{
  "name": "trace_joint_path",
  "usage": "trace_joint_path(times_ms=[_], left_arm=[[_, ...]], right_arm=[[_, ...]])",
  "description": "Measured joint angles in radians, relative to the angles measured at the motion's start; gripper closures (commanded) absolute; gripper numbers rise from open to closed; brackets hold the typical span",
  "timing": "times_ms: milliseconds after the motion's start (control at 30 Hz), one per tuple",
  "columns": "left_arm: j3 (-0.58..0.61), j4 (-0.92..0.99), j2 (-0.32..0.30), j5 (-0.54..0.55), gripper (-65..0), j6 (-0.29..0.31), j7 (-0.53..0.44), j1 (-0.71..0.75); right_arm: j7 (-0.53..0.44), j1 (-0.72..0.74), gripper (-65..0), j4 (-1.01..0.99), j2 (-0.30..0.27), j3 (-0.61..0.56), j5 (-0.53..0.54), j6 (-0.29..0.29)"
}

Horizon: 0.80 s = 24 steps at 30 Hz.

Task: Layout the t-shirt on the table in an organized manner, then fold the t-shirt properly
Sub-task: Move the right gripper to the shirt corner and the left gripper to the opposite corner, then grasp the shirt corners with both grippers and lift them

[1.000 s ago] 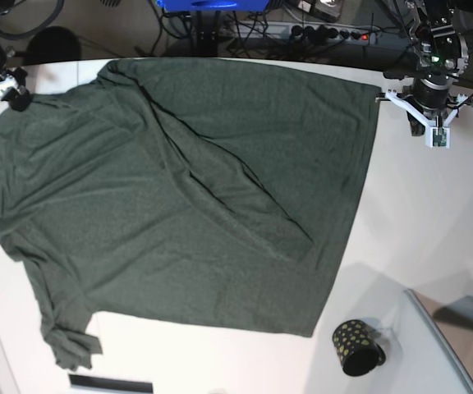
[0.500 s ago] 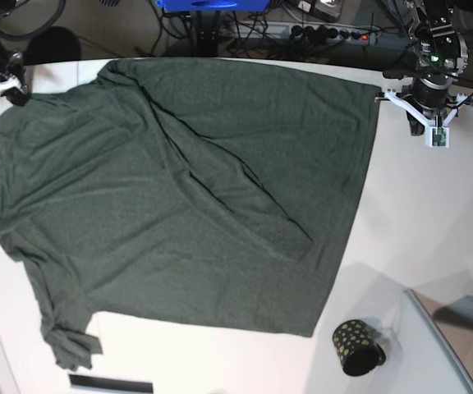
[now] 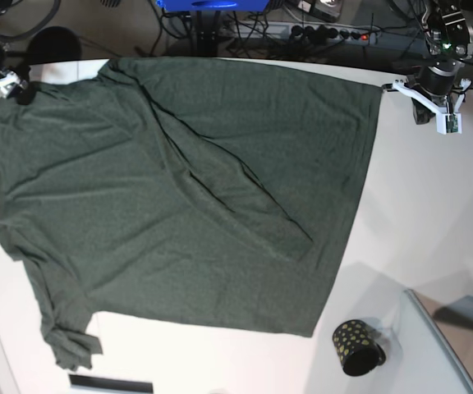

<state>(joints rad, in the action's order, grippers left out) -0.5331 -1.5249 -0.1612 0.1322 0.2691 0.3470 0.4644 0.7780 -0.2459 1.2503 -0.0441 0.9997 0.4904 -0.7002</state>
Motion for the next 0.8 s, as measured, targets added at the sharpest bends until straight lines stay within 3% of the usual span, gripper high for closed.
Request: trace_joint_path(times_ms=[400,467,600,700,800], left_arm=[[0.000,0.000,-0.003,0.003,0.0,-0.003,0.000,0.012],[0.000,0.000,-0.002,0.004,0.0,-0.003,0.000,0.013],[0.000,0.016,-0.002,0.005,0.0,-0.003,-0.003,0.012],[0.000,0.026,0.000,0.024,0.0,-0.003,-0.002,0.013],[0.000,0.026,-0.003,0.164,-20.1,0.000,-0.008,0.039]], right_arm=[[-0.052,0.045,-35.9,-0.105,-0.018,0.009,0.040,-0.009],[-0.055,0.046,-30.3,-0.114,-0.019,0.010,0.048,-0.010],[-0.044,0.043,-12.6,-0.120,-0.018,0.009,0.030,-0.010],[-0.042,0.037,-3.9,-0.121,-0.016,0.009,0.026,-0.010],[-0.036,0.037,-0.3,-0.121,-0.016,0.009,0.025,-0.010]])
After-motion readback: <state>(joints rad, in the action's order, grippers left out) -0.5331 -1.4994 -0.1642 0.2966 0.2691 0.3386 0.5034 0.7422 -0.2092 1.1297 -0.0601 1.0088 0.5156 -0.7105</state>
